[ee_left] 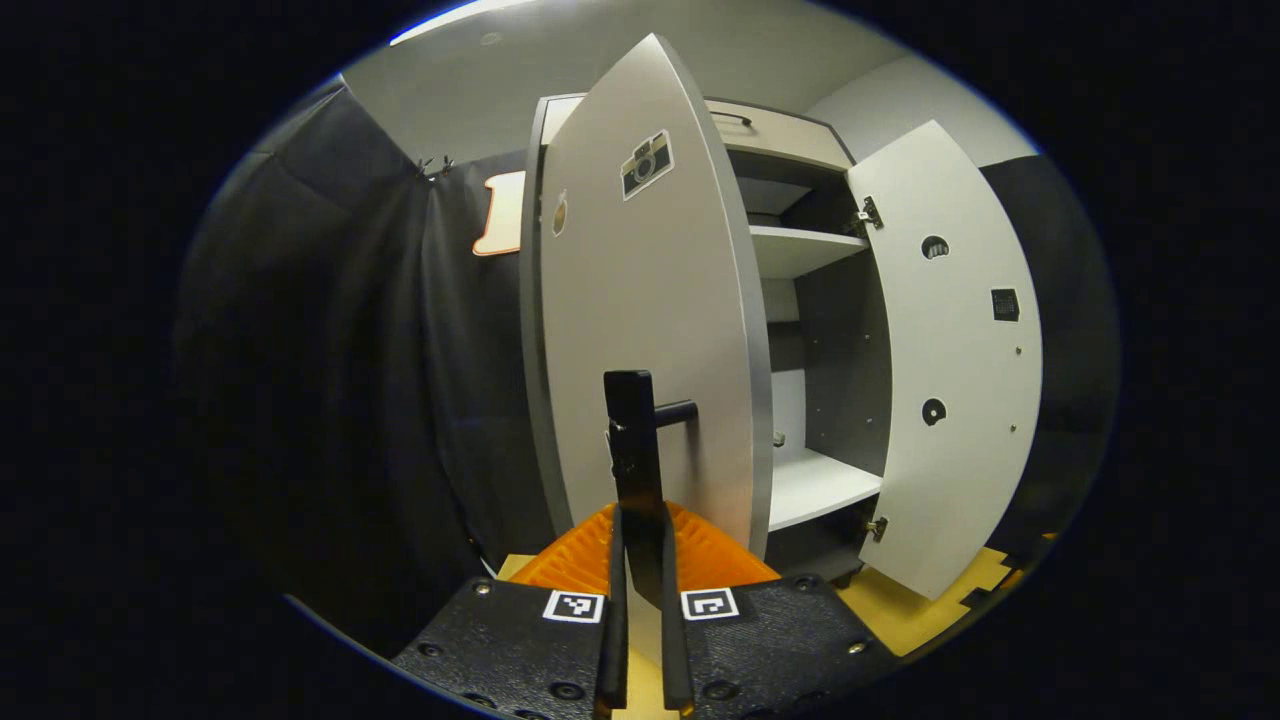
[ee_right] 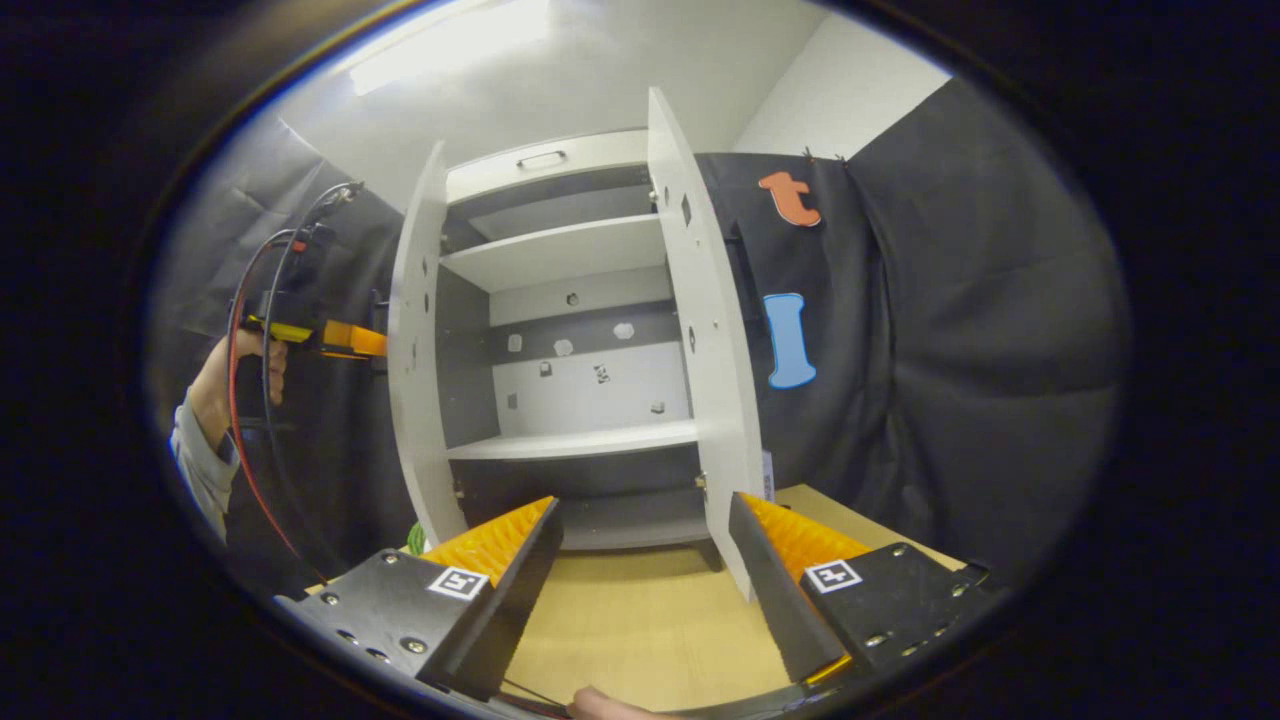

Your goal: Open the right door of the double-door shoe cabinet with the right hand, and open the left door with the left hand.

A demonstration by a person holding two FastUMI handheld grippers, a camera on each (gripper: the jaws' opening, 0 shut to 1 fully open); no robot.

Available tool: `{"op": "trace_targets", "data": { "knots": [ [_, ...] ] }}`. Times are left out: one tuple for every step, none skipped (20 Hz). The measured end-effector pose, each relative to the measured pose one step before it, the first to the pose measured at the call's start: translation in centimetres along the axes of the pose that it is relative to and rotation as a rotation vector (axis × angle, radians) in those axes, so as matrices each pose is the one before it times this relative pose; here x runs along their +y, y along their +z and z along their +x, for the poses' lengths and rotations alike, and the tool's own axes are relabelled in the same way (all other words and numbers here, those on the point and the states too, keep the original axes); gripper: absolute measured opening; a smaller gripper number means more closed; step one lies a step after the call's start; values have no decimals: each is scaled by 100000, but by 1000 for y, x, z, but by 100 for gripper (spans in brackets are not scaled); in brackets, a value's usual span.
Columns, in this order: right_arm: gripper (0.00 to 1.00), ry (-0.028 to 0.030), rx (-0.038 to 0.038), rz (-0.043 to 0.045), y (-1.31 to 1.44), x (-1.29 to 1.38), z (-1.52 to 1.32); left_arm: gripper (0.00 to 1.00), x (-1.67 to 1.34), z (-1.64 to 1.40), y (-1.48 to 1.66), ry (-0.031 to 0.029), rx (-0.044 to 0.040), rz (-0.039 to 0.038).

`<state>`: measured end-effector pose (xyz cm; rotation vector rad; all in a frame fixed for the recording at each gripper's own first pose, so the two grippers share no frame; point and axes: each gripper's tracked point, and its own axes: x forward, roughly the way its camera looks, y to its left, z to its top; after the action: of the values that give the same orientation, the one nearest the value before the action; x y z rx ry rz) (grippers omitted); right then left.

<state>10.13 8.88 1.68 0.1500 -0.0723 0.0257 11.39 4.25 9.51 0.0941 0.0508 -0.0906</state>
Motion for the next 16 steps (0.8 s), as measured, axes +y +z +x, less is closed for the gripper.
{"op": "trace_targets", "data": {
  "knots": [
    [99, 459, 221, -741, 3, 424, 153, 14, 767, -251, -38, 1281, -173, 264],
    [99, 267, 160, -1020, -86, 378, 71, 12, 691, -263, -144, 1078, -159, 330],
    [99, 152, 150, -950, -81, 348, 88, 10, 797, -154, 26, 1047, -246, -70],
    [99, 262, 186, -797, -56, 395, 53, 10, 841, -198, -20, 991, -97, -215],
    [99, 210, 98, -294, -103, 445, 88, 8, 673, -72, -59, 165, -227, 96],
    [99, 341, 180, 27, -27, 324, 98, 6, 451, 21, -128, -244, -228, -326],
    [99, 131, 9, 448, -28, 293, 175, 5, 518, -72, -2, 53, -463, -726],
    [99, 220, -89, 625, 25, 327, 77, 5, 542, -21, -67, 266, -330, -398],
    [99, 467, 97, 330, -57, 483, 28, 5, 626, 6, -54, 629, -159, 403],
    [99, 587, 319, -376, -52, 420, 102, 3, 571, -34, -109, 923, -237, 264],
    [99, 293, 163, -783, -112, 355, -2, 3, 583, 14, -57, 908, -341, 602],
    [99, -204, 7, -445, -30, 155, 58, 3, 517, -29, -139, 853, -263, 743],
    [99, -86, 194, -85, -109, 246, 13, 2, 489, 36, -31, 452, -382, 617],
    [99, 194, 407, 77, -36, 223, 77, 1, 474, 31, -3, -79, -102, -154],
    [99, -301, 665, 442, -101, 74, 112, 0, 356, 26, 73, -359, 232, -1608],
    [99, -459, 274, 645, 126, -62, -32, 0, 182, -8, -78, -1104, 148, -1342]
  ]
}}
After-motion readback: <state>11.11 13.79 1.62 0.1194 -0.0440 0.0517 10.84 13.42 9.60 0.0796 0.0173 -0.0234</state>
